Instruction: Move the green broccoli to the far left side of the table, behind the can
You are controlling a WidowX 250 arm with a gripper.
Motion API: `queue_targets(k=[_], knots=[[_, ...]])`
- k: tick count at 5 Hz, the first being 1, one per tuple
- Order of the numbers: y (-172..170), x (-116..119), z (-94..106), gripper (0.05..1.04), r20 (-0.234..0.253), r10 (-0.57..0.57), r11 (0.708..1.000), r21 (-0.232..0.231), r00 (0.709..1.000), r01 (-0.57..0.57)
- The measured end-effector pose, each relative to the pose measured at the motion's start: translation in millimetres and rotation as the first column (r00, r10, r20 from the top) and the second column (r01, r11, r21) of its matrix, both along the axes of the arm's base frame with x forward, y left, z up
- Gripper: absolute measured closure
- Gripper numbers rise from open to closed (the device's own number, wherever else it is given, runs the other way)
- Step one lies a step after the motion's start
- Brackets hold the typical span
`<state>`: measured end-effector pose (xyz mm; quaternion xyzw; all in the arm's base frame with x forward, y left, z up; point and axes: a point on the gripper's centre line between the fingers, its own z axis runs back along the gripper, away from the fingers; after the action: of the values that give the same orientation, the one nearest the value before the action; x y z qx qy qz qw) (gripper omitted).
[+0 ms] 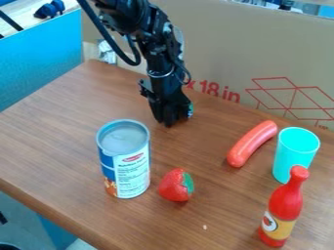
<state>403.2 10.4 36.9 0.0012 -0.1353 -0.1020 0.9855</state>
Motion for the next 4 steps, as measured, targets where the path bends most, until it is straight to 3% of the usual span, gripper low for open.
queue_targets(k=[2, 3, 4], knots=[[12, -10, 3.9, 0.755, -0.008, 0.011, 1.0, -0.011, 1.0, -0.011], [41, -20, 50.4, 0.755, 0.062, 0.121, 0.991, -0.069, 0.991, -0.117], [109, -38, 66.3, 0.755, 0.059, 0.419, 0.906, -0.095, 0.906, -0.412]])
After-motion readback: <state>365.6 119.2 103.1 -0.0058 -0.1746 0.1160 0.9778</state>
